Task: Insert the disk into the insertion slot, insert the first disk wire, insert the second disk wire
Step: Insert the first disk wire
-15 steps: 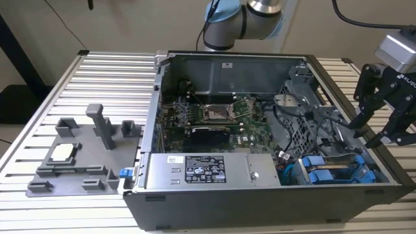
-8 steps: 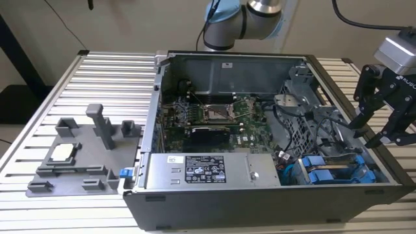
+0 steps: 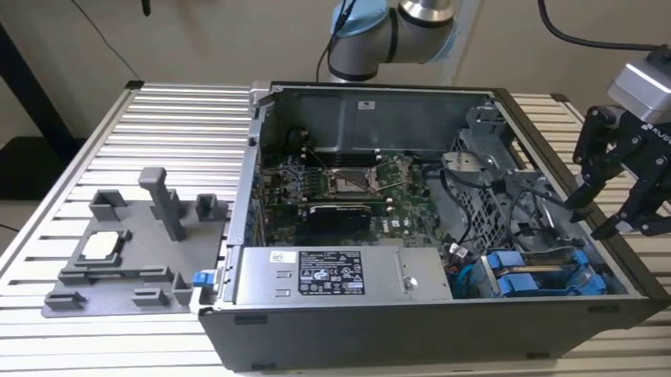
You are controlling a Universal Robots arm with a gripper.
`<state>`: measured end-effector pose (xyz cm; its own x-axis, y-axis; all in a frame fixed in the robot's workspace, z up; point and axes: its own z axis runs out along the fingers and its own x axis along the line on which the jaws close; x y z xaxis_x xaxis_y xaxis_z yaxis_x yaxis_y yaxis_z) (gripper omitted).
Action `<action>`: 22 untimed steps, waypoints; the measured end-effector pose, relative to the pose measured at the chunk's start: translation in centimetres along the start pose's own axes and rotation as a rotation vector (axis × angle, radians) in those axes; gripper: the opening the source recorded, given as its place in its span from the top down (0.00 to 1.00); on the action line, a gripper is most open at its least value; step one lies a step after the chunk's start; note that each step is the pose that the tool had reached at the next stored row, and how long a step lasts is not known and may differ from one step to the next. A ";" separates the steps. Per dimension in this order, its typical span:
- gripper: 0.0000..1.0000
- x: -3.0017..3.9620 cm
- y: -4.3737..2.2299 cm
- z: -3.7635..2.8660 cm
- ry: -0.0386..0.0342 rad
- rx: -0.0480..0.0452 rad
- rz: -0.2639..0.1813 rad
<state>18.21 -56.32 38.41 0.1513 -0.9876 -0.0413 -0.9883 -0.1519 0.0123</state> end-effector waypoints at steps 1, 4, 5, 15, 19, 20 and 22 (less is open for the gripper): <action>0.53 0.01 -0.04 0.02 0.0001 0.0000 0.000; 0.53 0.02 -0.12 0.11 0.0000 0.0000 0.000; 0.53 0.03 -0.15 0.13 0.0000 0.0000 0.000; 0.53 0.00 -0.36 0.36 0.0003 0.0000 0.000; 0.53 0.00 -0.39 0.40 0.0001 0.0000 0.000; 0.53 0.00 -0.39 0.39 0.0001 0.0000 0.000; 0.53 0.00 -0.40 0.41 0.0000 0.0000 0.000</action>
<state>18.60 -56.24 38.00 0.1516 -0.9876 -0.0413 -0.9883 -0.1523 0.0123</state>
